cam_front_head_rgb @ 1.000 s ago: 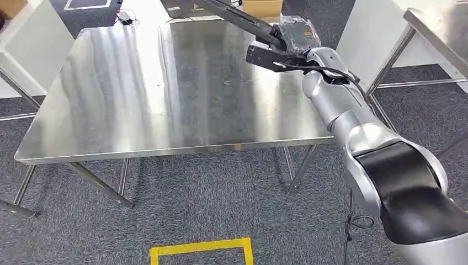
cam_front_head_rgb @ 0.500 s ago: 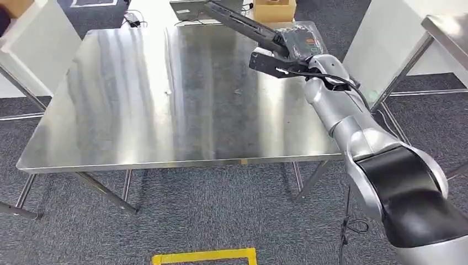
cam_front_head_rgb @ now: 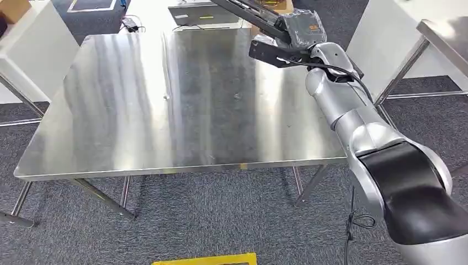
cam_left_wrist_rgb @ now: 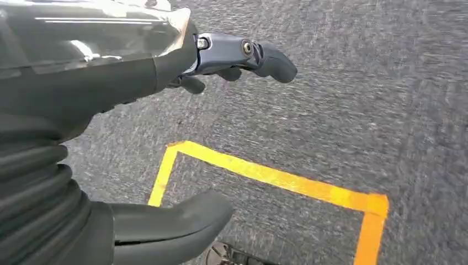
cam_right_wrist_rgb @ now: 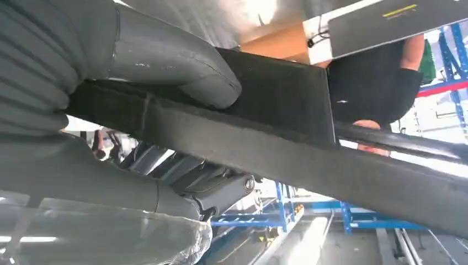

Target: Take the parts from the cabinet and place them on the table.

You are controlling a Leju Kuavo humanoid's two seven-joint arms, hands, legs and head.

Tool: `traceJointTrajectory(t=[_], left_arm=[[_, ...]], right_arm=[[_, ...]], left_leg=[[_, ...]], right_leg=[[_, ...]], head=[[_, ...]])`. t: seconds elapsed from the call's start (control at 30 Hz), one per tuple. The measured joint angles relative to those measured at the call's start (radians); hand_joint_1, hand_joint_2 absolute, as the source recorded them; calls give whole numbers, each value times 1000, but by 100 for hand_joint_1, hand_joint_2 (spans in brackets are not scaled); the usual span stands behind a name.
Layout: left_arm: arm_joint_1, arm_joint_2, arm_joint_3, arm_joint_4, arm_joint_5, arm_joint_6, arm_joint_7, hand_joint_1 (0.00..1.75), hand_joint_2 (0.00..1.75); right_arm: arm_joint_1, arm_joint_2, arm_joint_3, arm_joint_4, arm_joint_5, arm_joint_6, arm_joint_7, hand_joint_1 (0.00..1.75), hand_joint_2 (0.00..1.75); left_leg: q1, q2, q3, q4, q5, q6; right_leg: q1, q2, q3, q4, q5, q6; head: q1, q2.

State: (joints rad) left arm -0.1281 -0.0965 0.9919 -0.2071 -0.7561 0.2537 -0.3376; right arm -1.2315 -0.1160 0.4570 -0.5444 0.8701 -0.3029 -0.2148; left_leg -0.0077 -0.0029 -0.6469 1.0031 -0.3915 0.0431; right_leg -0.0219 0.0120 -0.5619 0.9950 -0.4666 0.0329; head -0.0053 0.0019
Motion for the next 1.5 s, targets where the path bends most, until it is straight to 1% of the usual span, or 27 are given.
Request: traceJointTrajectory(t=[0.07,0.1,0.13,0.2,0.23,0.27,0.3,0.33,0.4,0.43,0.47,0.53,0.6,0.63,0.67,0.73,0.77,0.8,0.83,0.9,0.93,0.97,1.03,1.1,1.13,1.17,1.5], left_arm=[[-1,0,0,0,-2,0,0,0,175],[0,-1,0,0,-5,0,1,0,175],[-3,-3,-1,0,-8,-1,2,0,175],[-10,-3,-2,0,-8,-2,3,0,175],[-10,-3,-2,0,-8,-3,4,0,175],[-10,-3,-2,0,-8,-3,4,0,175],[-11,-4,-2,0,-9,-3,6,0,175],[-11,-5,-2,0,-9,-3,7,0,175],[-13,-5,-3,0,-10,-3,7,0,175],[-14,-4,-3,0,-10,-3,7,0,175],[-14,-4,-3,0,-10,-3,7,0,175],[-14,-4,-3,0,-10,-3,5,0,175],[-13,2,-2,-2,-9,-9,-12,0,175],[-12,0,-2,-1,-9,-12,-15,0,175],[-13,1,-3,-1,-9,-16,-16,0,175],[-14,3,-3,-1,-11,-21,-19,0,175],[-13,3,-3,-1,-13,-22,-19,0,175],[-13,3,-3,-1,-14,-23,-19,0,175],[-13,3,-3,-2,-17,-24,-19,0,175],[-12,6,-3,-2,-22,-24,-19,0,175],[-12,5,-3,-2,-26,-24,-18,0,175],[-12,6,-3,-2,-27,-23,-19,0,175],[-12,5,-3,-2,-30,-24,-16,0,175],[-12,6,-3,-3,-31,-24,-15,0,175],[-12,3,-3,-3,-31,-23,-14,0,175],[-13,2,-3,-3,-33,-24,-12,0,175],[-13,3,-3,-3,-42,-36,-42,0,175]], right_arm=[[0,-3,0,-8,1,0,6,175,175],[1,-5,0,-13,2,0,8,175,175],[-1,-5,1,-14,4,0,8,175,175],[4,-9,2,-14,8,2,8,175,175],[13,-10,3,-14,11,3,8,175,175],[22,-9,5,-14,20,4,13,175,175],[31,-7,8,-14,30,4,18,175,175],[36,-5,13,-14,37,3,24,175,175],[39,-1,21,-14,42,2,26,175,175],[39,1,23,-14,42,2,26,175,175],[42,4,25,-14,42,2,26,175,175],[47,7,28,-14,57,3,36,175,175],[62,42,47,-7,139,6,102,175,175],[77,70,63,0,183,-4,129,175,175],[96,101,81,9,207,-9,139,175,175],[135,138,99,25,225,-11,147,175,175],[148,152,104,32,226,-11,149,175,175],[156,157,106,36,227,-10,149,175,175],[158,163,108,39,229,-7,150,175,175],[155,168,109,39,241,7,148,175,175],[154,168,108,38,244,11,146,175,175],[151,167,108,38,246,12,146,175,175],[154,166,107,38,252,14,143,175,175],[157,164,103,37,254,14,142,175,175],[156,159,100,38,256,14,142,175,175],[155,159,99,37,261,14,143,175,175],[191,161,100,68,367,8,195,175,175]], left_leg=[[-1,0,7,-10,-1,6],[6,0,17,-24,4,9],[4,0,20,-28,4,14],[1,-1,21,-27,2,23],[0,-3,22,-27,1,25],[0,-4,23,-26,-1,26],[-1,-6,26,-26,-3,25],[-1,-6,27,-23,-6,24],[-1,-7,28,-8,-17,17],[-11,-7,20,8,-28,10],[-8,-7,20,10,-31,7],[-3,-7,20,7,-32,2],[1,-5,14,17,-43,-12],[2,-4,7,46,-64,-22],[7,-4,-20,110,-98,-31],[16,-4,-105,265,-160,-44],[19,-4,-133,304,-164,-47],[22,-4,-136,292,-145,-48],[24,-2,-116,239,-107,-49],[29,0,-31,70,-20,-48],[30,0,2,10,-19,-48],[21,-3,13,4,-24,-41],[14,-4,11,10,-26,-30],[16,-3,21,-3,-18,-11],[6,-3,20,-4,-21,-18],[5,-5,20,0,-20,-15],[-6,-7,19,0,-20,-1]], right_leg=[[5,-1,4,-8,-2,14],[4,-4,-7,12,-14,15],[4,-5,-31,55,-34,11],[5,-5,-121,222,-96,-4],[5,-5,-165,296,-114,-3],[7,-5,-188,324,-111,3],[6,-5,-184,301,-88,13],[6,-5,-160,238,-53,23],[5,-7,-80,52,30,38],[6,-8,-56,13,39,31],[5,-8,-57,14,40,20],[11,-7,-57,15,39,7],[-3,-6,-47,5,45,-6],[-4,-4,-43,3,42,-12],[-4,0,-40,3,41,-19],[-4,3,-39,5,40,-20],[-4,3,-39,5,39,-21],[-5,1,-39,5,38,-21],[-5,-1,-39,6,36,-19],[-9,-3,-34,6,32,-13],[-6,-6,-32,5,30,-10],[1,-5,-37,6,28,-3],[-2,-5,-34,2,30,5],[3,-5,-35,0,26,21],[1,-8,-29,4,31,15],[2,-10,-27,-5,26,4],[-5,-12,-19,-20,35,16]], head=[[2,0],[3,0],[1,0],[4,0],[4,0],[4,0],[3,0],[4,0],[4,0],[3,0],[1,0],[3,0],[4,0],[2,0],[2,0],[2,0],[2,0],[2,0],[2,0],[2,0],[2,0],[3,0],[3,0],[4,0],[5,0],[4,0],[5,0]])
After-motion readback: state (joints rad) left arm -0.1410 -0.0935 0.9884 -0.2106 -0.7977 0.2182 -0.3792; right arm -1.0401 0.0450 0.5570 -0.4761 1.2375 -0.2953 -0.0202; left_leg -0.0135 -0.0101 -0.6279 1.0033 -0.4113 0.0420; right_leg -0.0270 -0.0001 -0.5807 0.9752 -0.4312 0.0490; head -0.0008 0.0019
